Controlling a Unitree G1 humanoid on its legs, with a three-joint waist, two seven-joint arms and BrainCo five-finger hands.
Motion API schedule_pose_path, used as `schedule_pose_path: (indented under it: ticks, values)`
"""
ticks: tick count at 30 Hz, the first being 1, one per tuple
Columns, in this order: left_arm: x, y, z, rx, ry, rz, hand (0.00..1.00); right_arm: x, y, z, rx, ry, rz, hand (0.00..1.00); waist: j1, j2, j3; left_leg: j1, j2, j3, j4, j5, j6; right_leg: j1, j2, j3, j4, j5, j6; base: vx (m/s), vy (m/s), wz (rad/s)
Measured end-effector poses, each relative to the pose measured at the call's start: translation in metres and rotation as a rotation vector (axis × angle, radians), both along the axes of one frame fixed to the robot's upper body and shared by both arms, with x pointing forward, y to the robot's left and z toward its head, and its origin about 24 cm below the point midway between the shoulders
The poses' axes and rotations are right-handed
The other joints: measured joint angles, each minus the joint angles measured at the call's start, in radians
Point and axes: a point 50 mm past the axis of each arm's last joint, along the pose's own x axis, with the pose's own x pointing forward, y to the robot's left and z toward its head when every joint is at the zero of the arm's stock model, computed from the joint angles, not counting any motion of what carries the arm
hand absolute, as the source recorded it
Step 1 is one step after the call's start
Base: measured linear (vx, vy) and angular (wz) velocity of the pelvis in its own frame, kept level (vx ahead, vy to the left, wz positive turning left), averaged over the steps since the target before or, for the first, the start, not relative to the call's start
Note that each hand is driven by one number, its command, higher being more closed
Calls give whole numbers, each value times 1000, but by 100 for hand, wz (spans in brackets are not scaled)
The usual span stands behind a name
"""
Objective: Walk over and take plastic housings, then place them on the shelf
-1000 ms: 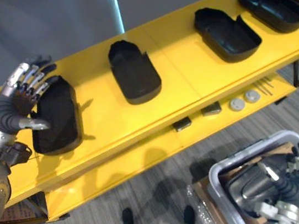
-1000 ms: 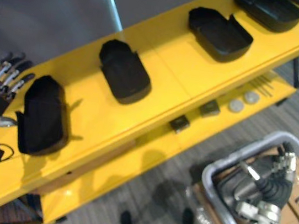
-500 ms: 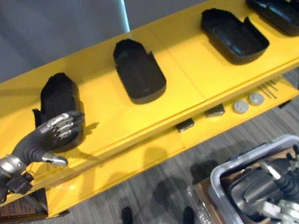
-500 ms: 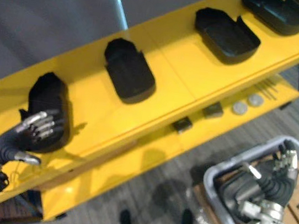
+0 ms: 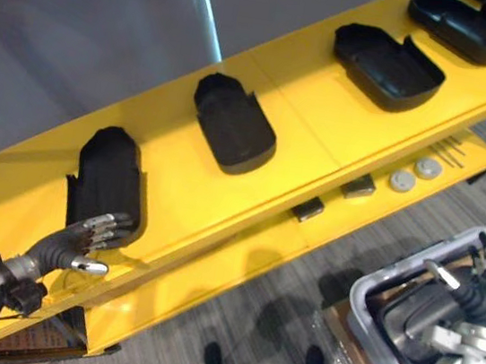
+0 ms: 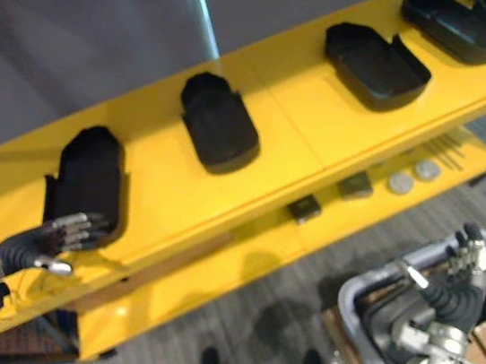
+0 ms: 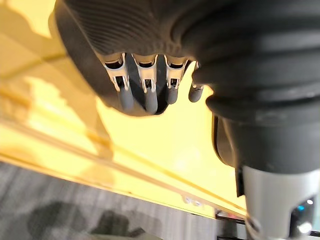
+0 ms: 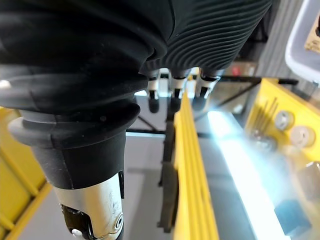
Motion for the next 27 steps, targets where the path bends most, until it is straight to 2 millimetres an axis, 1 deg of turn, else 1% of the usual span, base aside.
schedule_pose_path:
  ticks: [4,6,9,12,16,23,27]
  values:
    - [8,0,0,31,29,-23,0,6,4,-4,18,19,27,0,-4,5,-3,6,0,11,-1,0,0,-2,0,10,0,2,1,-24,5,-7]
    - [10,4,-2,24,42,-4,0,8,7,-5,26,20,42,0,-5,7,-5,6,0,22,-1,-1,1,-10,0,23,0,5,2,-29,10,-15]
    - [14,7,-5,14,58,12,0,9,9,-6,30,25,56,0,-17,7,-5,6,0,24,0,-1,1,-11,0,24,1,6,2,-11,2,-3]
    - [16,5,-10,11,87,3,0,9,10,-6,28,26,63,0,-23,8,-5,9,1,30,0,-1,1,-13,1,29,2,7,3,-20,1,-6]
    - [13,3,-24,2,141,5,0,10,11,-6,26,29,77,0,-24,7,-5,23,3,51,-3,-2,2,-14,3,49,6,7,3,-12,2,-14]
    - [15,4,-30,1,108,69,0,10,12,-6,24,32,87,0,-23,6,-5,23,3,53,-2,-2,2,-16,3,51,9,7,3,-14,-1,0]
    - [15,6,-30,21,77,109,0,10,12,-7,25,34,94,0,-23,6,-4,23,3,53,-3,-1,1,-17,3,51,10,7,3,0,0,0]
